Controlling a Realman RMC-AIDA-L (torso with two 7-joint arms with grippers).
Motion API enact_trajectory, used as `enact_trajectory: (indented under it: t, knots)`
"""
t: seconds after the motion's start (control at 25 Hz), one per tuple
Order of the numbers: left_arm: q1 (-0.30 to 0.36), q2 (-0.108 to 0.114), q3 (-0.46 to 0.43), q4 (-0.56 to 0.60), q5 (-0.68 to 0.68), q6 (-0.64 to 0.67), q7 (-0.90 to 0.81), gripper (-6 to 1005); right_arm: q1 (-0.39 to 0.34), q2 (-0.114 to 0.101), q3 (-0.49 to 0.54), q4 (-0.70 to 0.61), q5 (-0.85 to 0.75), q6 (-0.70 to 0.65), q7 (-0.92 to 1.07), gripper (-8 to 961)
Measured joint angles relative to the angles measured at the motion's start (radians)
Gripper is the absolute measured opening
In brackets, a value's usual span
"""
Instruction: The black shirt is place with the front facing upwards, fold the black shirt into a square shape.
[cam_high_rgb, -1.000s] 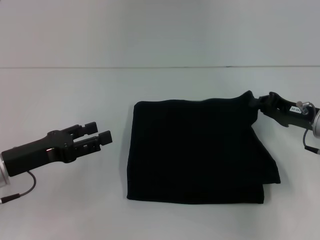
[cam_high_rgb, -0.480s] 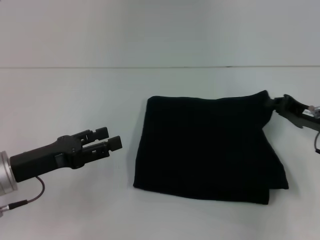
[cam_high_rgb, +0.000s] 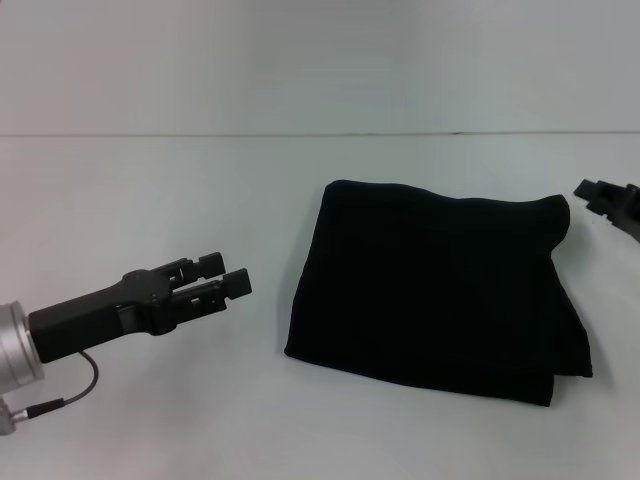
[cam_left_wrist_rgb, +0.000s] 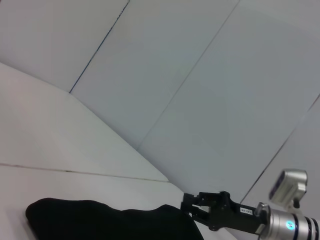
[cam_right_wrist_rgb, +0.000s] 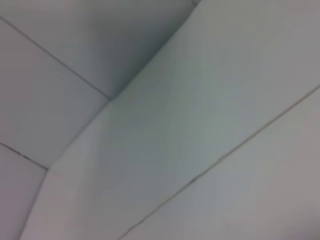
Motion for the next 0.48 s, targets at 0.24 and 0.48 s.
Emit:
enact_trajectory:
  t: [0.24,0.48]
  knots:
    - [-0.001,-0.002,-0.001,-0.003,-0.001,-0.004,-0.013,798,-0.071,-0.020,0.138,-0.007,0.013,-0.301,-0.258,282]
    - [-0.001,-0.003,-0.002,-0.011,-0.012,-0.018,-0.026,799,-0.162,-0.022,0.132,-0.002,-0.024,-0.578,-0.612,658]
